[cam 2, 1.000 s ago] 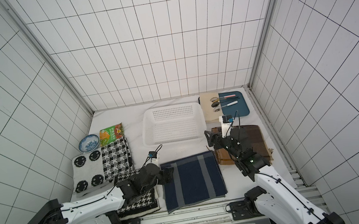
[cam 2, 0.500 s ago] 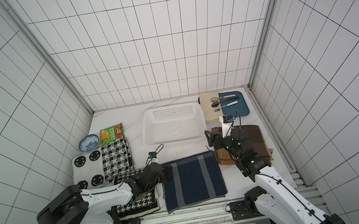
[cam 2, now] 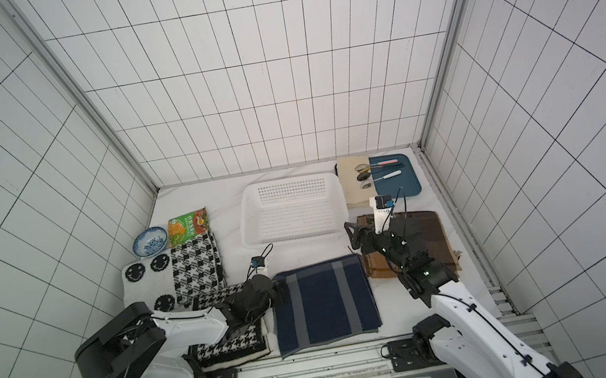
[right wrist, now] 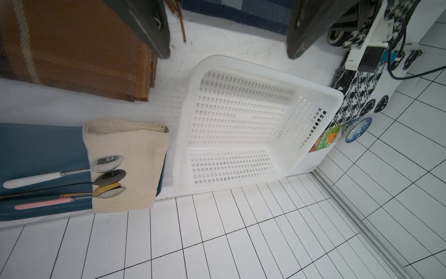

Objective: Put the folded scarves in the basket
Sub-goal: Pick up the scarf at the center of the board.

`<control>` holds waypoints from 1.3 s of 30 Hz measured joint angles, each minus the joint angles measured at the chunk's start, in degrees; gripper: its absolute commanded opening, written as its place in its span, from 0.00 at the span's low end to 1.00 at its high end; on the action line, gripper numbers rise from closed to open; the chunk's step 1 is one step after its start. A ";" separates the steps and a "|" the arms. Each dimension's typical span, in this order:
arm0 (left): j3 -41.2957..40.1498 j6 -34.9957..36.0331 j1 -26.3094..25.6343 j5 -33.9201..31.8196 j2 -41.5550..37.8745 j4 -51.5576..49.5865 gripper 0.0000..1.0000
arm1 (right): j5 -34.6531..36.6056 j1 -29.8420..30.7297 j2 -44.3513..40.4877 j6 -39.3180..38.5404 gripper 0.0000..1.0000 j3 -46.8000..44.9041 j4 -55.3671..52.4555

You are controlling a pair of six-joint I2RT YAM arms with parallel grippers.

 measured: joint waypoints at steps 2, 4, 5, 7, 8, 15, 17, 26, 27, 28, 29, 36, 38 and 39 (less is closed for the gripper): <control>-0.90 0.52 1.42 -0.22 -1.11 -0.04 0.23 | -1.27 0.70 -1.01 0.94 0.75 -0.85 -0.81; -1.90 1.01 3.39 0.09 -2.54 -0.09 0.26 | -1.92 2.25 -2.51 2.01 0.75 -2.27 -2.73; -2.36 1.25 4.26 0.42 -3.28 -0.04 0.33 | -1.77 3.15 -3.19 2.49 0.75 -2.89 -3.96; -3.43 1.55 5.88 1.14 -5.38 -0.11 0.36 | -1.36 5.64 -5.22 3.54 0.75 -4.52 -6.82; -3.69 1.99 6.29 1.53 -6.19 -0.33 0.36 | -0.96 6.69 -6.29 4.02 0.74 -5.44 -7.76; -3.76 2.75 6.56 3.50 -6.69 -0.26 0.53 | 2.84 10.82 -6.47 8.24 0.70 -10.99 -13.03; -3.76 2.80 6.60 3.80 -5.73 0.15 0.55 | 3.41 11.30 -3.34 9.29 0.70 -11.32 -13.16; -3.93 2.93 6.58 4.96 -4.33 2.99 0.59 | 6.19 17.29 12.79 12.00 0.68 -11.52 -10.43; -3.96 2.89 6.58 5.18 -4.02 3.56 0.59 | 6.62 17.86 13.77 12.04 0.68 -11.32 -9.53; -4.02 2.91 6.60 5.35 -3.69 4.24 0.59 | 7.30 18.29 14.58 12.15 0.67 -11.15 -8.74; -4.04 2.91 6.62 5.49 -3.41 4.72 0.58 | 7.74 18.64 15.26 12.24 0.66 -10.88 -8.28; -3.96 3.91 7.52 7.96 1.81 11.69 0.27 | 8.52 19.41 18.21 12.35 0.37 -10.25 -6.34; -3.96 3.93 7.82 9.22 3.26 13.40 0.20 | 8.26 19.41 18.71 12.22 0.27 -10.25 -6.14; -3.96 3.74 7.93 9.68 3.63 14.01 0.15 | 8.04 19.43 19.04 12.22 0.21 -10.23 -5.95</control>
